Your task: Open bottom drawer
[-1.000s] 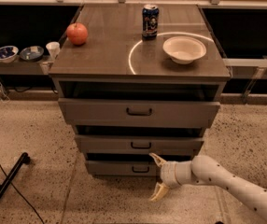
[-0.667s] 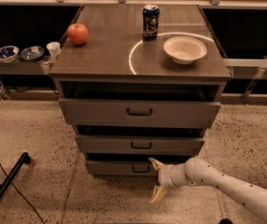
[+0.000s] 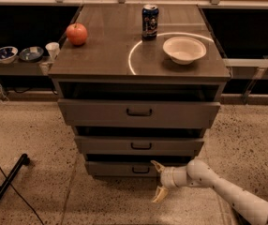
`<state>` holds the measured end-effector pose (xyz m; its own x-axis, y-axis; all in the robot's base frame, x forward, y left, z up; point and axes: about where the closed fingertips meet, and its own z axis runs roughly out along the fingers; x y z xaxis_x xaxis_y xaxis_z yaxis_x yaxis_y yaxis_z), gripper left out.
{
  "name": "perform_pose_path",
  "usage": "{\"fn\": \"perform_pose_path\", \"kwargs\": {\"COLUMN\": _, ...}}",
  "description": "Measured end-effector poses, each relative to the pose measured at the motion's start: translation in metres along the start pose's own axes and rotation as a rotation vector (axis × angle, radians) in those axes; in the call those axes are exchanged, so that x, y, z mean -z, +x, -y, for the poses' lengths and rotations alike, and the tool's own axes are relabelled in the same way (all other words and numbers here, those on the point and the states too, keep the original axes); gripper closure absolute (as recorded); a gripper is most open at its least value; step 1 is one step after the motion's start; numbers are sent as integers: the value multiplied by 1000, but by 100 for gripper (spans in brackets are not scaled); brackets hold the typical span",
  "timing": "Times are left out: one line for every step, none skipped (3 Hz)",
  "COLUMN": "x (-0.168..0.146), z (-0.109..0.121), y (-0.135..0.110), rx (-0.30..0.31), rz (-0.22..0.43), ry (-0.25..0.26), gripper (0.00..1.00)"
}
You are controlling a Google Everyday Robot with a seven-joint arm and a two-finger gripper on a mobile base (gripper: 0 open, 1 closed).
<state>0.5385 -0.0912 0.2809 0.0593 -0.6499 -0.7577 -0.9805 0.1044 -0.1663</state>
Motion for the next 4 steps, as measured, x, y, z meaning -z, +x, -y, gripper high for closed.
{"fn": "perform_pose_path", "kwargs": {"x": 0, "z": 0, "y": 0, "rx": 0, "rz": 0, "ry": 0, "gripper": 0}}
{"fn": "perform_pose_path", "kwargs": {"x": 3, "z": 7, "y": 11, "rx": 8, "rz": -58, "ry": 10, "gripper": 0}}
{"fn": "perform_pose_path", "kwargs": {"x": 5, "z": 16, "y": 31, "rx": 33, "rz": -160, "ry": 27, "gripper": 0}}
{"fn": "perform_pose_path", "kwargs": {"x": 0, "z": 30, "y": 64, "rx": 78, "rz": -255, "ry": 18, "gripper": 0}}
